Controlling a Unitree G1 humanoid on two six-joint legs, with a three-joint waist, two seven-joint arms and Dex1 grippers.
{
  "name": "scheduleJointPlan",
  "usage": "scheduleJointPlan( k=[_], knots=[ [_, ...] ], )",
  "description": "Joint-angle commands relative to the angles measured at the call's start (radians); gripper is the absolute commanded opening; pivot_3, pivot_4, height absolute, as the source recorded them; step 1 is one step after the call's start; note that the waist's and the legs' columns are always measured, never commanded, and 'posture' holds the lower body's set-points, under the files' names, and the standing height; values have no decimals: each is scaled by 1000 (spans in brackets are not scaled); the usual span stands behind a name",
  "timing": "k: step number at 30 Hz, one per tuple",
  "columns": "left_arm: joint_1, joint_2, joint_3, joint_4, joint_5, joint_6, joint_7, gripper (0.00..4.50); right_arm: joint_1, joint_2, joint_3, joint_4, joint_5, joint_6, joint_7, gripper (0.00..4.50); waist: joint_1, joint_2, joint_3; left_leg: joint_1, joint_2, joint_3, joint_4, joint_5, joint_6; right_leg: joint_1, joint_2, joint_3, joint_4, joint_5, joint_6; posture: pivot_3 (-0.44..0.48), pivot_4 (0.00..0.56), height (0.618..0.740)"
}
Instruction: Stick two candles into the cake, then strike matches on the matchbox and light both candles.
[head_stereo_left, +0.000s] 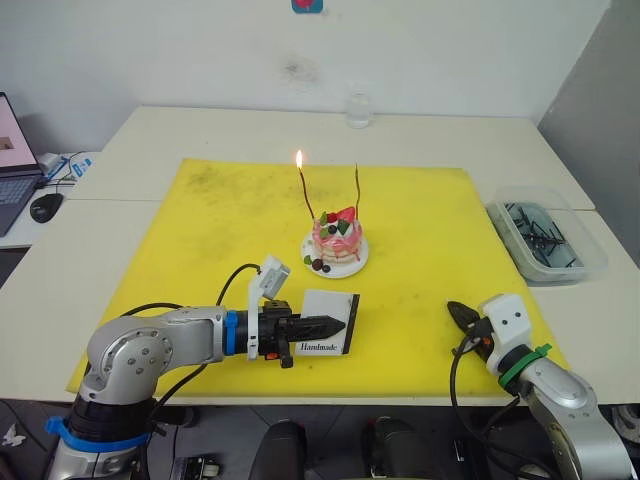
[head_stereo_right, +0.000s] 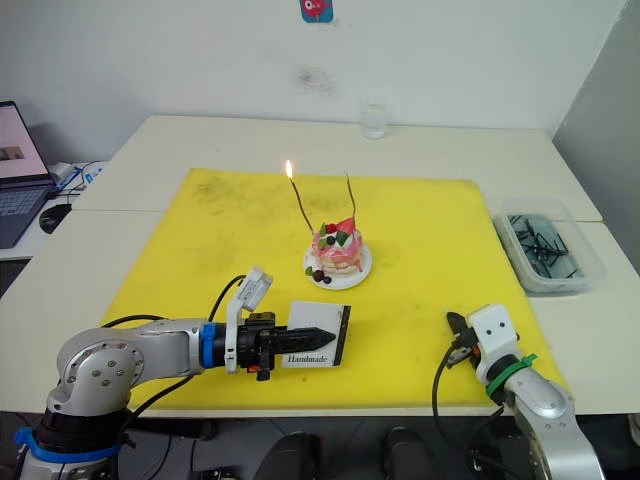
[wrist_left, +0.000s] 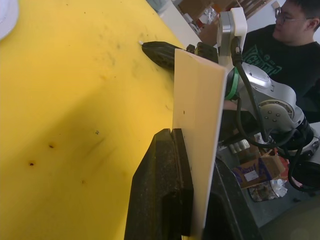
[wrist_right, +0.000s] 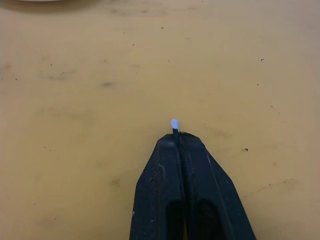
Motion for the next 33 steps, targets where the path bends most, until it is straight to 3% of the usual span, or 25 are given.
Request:
scheduleJointPlan(
  k=[1,9,14,17,25,33],
  knots=[
    [-15,-4,-2,-5,-4,-18,-9,0,8,1,-23,-42,28,4,6,17,0,0,0,0,0,0,0,0,0,0,0,0,0,0,0,0,150,740],
    [-64,-60,19,23,-16,-18,67,0,-89,-130,-41,-274,103,115,97,17,-1,0,0,0,0,0,0,0,0,0,0,0,0,0,0,0,150,740],
    [-125,-91,18,62,-20,-7,112,0,-255,-366,71,-366,84,122,286,17,0,0,0,0,-1,-1,0,0,0,0,2,-1,0,0,1,0,150,740],
    [-159,-110,8,78,-17,-3,125,0,-394,-447,186,-359,51,102,381,17,0,0,0,-1,-2,-1,0,0,0,0,2,-1,-1,0,1,0,150,740],
    [-184,-124,1,86,-19,6,127,0,-540,-412,344,-283,-51,90,397,17,0,0,1,-1,-1,-1,0,0,0,0,2,0,-1,0,1,0,150,740],
    [-184,-122,-2,84,-17,3,118,0,-591,-371,370,-214,-111,80,407,17,0,0,1,-1,-1,0,1,0,0,0,2,0,0,0,1,0,150,740]
  ],
)
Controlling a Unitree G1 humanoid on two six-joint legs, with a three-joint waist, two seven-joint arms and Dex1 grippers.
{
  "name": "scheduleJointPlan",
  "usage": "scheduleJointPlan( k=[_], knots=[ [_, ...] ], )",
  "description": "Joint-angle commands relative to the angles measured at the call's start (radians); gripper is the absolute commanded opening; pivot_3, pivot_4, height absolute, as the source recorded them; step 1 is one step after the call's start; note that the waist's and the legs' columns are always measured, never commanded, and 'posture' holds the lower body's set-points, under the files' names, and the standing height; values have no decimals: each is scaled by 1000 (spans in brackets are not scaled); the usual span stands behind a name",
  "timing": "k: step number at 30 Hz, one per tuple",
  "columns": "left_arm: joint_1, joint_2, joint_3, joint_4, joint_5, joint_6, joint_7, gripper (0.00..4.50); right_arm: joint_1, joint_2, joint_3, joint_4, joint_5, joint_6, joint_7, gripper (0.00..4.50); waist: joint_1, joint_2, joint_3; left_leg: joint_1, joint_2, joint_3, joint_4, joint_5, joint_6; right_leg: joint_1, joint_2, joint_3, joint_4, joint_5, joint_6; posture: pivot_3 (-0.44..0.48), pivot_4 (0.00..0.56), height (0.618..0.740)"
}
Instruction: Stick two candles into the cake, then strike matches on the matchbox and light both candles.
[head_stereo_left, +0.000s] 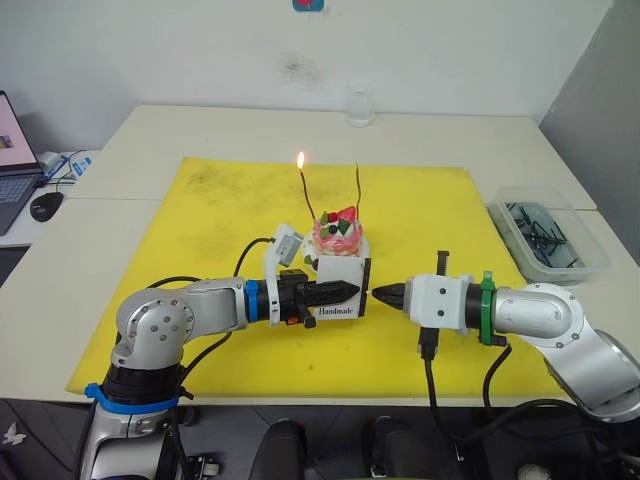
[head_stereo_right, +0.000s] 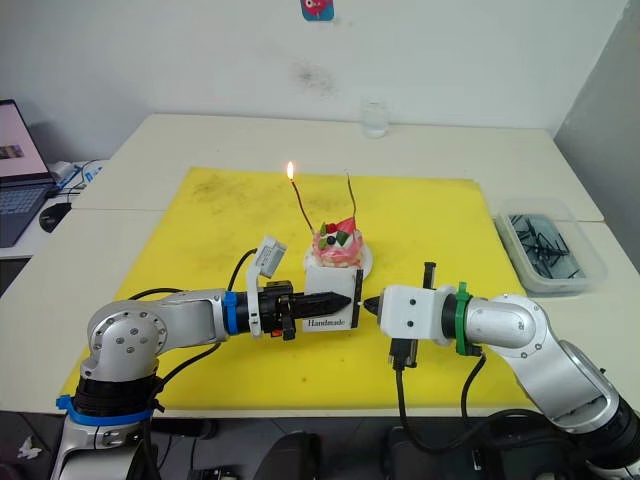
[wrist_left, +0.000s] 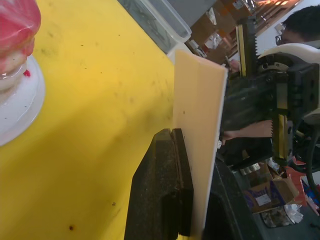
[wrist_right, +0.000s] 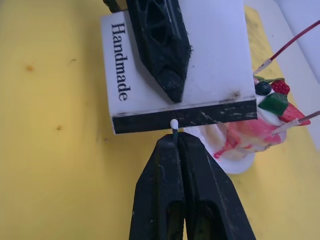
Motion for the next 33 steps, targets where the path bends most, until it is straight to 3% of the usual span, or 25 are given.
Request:
scheduleJointPlan(
  k=[1,16,23,33],
  knots=[
    [-15,-2,1,-22,-14,-4,-13,0,-22,10,7,-3,-25,-22,5,17,0,0,0,0,0,0,0,0,0,0,0,0,0,0,0,0,150,740],
    [-8,-14,-17,-25,4,-15,-21,0,-24,59,34,-19,-41,-28,32,17,0,0,0,0,0,0,0,0,0,0,0,0,0,0,0,0,150,740],
    [-53,-18,-12,2,24,-28,-39,0,17,30,54,-34,-49,-42,75,17,0,0,0,0,0,0,0,0,0,0,0,0,0,0,0,0,150,740],
    [-82,85,-9,27,86,-45,-116,0,10,26,-3,-48,-5,-42,92,17,-7,0,0,0,0,0,0,0,0,0,1,0,0,0,0,0,150,740]
  ],
)
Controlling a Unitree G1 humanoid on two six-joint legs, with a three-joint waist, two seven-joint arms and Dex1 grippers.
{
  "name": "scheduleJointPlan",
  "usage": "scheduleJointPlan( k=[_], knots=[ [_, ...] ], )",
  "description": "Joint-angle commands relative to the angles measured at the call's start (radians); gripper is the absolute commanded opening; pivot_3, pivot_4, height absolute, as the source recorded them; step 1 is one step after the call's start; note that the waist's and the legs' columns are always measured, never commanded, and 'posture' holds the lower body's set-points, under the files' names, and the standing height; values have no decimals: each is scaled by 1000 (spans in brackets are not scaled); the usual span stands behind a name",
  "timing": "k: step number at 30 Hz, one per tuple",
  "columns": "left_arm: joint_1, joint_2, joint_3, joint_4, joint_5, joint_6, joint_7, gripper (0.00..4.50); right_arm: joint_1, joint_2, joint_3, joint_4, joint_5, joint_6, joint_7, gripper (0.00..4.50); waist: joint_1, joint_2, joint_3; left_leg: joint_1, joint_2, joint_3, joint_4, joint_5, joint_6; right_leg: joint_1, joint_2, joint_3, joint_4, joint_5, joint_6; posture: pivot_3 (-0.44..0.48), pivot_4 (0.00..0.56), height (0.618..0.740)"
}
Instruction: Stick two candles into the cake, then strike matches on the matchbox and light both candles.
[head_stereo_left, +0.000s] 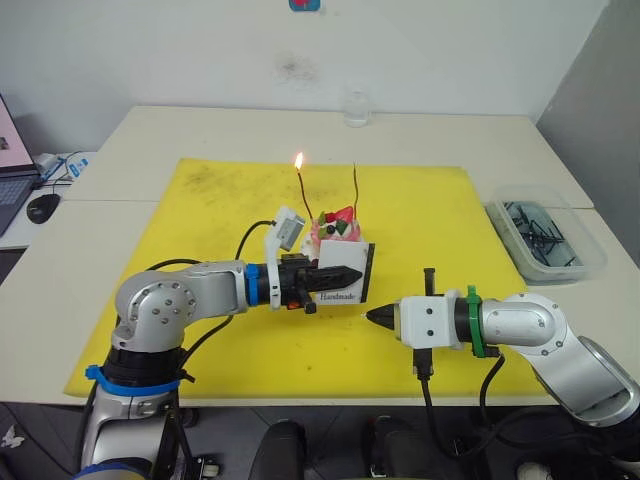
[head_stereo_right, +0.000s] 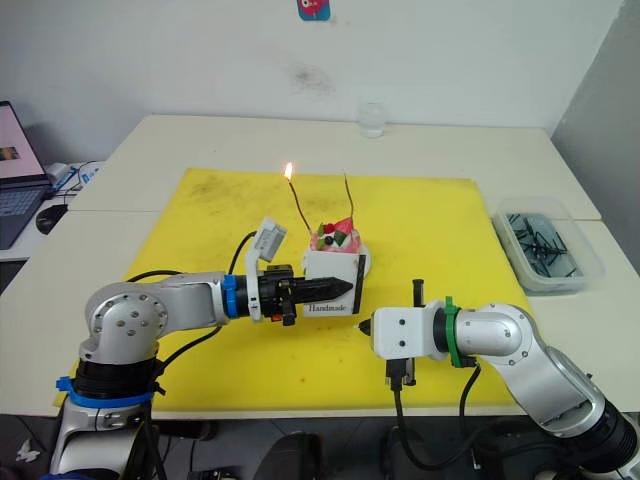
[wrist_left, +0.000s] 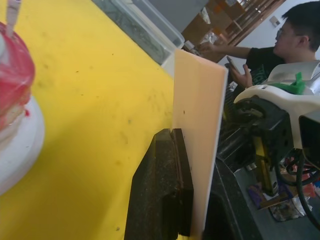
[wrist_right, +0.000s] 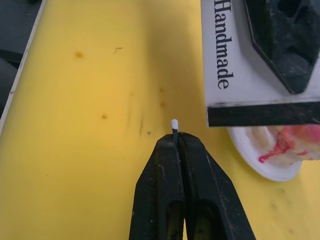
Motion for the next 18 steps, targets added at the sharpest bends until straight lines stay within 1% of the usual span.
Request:
scheduleJointPlan(
  k=[1,4,7,12,18],
  knots=[
    [6,25,-3,-19,26,-21,-37,0,-23,7,-65,-52,43,12,3,17,0,0,0,0,0,0,0,0,0,0,0,0,0,0,0,0,150,740],
    [13,36,-22,-34,57,-29,-56,0,-29,8,-89,-66,64,32,-2,17,0,0,0,0,1,0,0,0,0,0,0,0,0,0,0,0,150,740],
    [17,21,-24,-37,66,-27,-50,0,-40,13,-94,-70,56,51,-20,17,0,0,0,0,1,1,0,0,0,0,-1,1,0,0,0,0,150,740],
    [18,-9,-23,-46,63,-13,-39,0,-55,20,-69,-66,16,80,-50,17,0,0,0,0,1,0,0,0,0,0,-2,0,0,0,0,0,150,740],
    [11,-16,-19,-46,56,0,-39,0,-66,31,-36,-45,-18,78,-62,17,0,0,0,0,1,0,0,0,0,0,-1,0,0,0,0,0,150,740]
  ],
)
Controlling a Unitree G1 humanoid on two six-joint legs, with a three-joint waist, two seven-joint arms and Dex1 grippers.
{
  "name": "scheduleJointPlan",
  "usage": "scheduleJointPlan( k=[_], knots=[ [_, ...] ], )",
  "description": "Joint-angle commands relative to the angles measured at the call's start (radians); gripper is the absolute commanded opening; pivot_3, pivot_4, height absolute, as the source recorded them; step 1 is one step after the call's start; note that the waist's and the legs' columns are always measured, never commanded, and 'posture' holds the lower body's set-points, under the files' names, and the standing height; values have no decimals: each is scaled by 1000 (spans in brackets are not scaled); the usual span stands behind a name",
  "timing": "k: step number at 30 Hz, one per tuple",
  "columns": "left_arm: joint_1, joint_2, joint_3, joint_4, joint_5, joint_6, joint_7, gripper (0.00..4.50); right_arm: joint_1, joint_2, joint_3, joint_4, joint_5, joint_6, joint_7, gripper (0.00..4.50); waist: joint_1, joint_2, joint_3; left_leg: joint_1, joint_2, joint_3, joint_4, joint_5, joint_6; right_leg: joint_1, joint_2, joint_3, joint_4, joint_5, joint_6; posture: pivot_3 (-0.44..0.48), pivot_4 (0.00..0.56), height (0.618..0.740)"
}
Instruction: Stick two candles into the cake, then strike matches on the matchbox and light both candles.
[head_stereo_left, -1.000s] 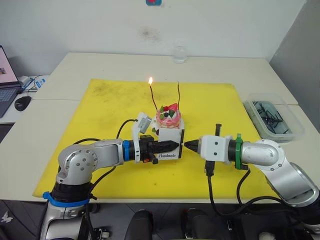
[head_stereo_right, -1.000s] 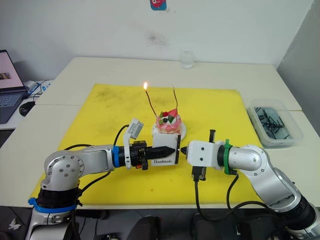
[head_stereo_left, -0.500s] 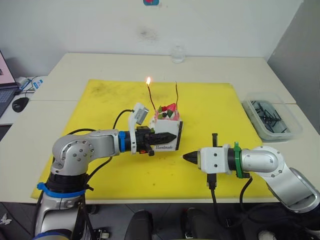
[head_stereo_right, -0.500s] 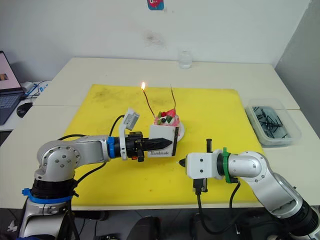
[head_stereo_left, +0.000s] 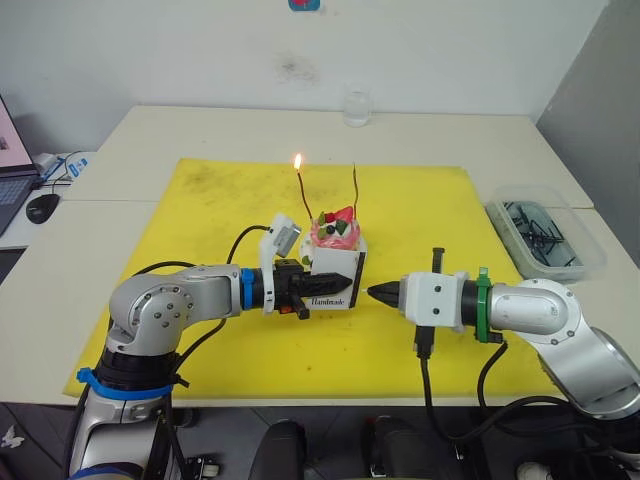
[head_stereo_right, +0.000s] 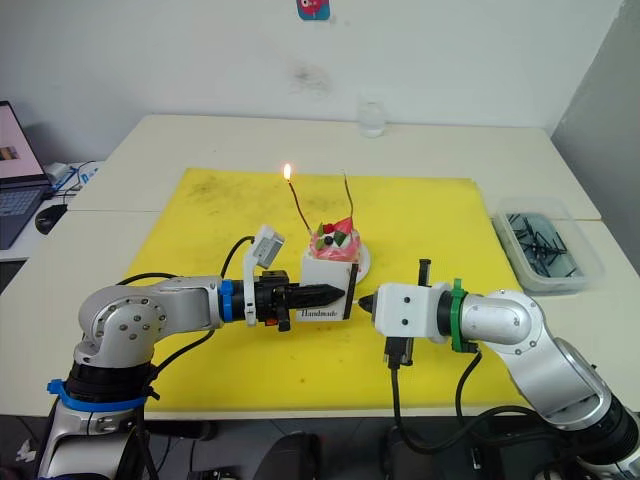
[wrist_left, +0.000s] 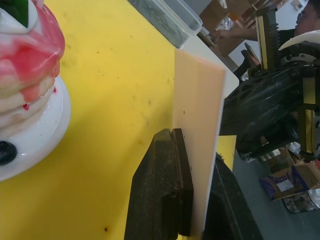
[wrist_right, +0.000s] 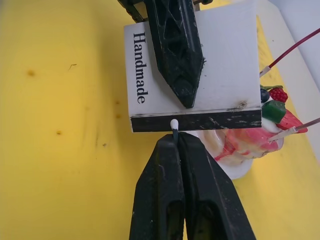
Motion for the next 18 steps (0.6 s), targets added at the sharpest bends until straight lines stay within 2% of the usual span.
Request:
scheduleJointPlan(
  k=[1,18],
  knots=[
    [-10,-10,10,-34,-16,2,-1,0,-20,15,16,-8,-23,-5,-15,17,0,0,0,0,0,0,0,0,0,0,0,0,0,0,0,0,150,740],
    [-21,-48,46,-37,-72,49,35,0,-35,57,77,83,-108,-43,-13,17,-1,0,0,0,0,0,0,0,0,0,0,0,0,0,0,0,150,740]
  ],
)
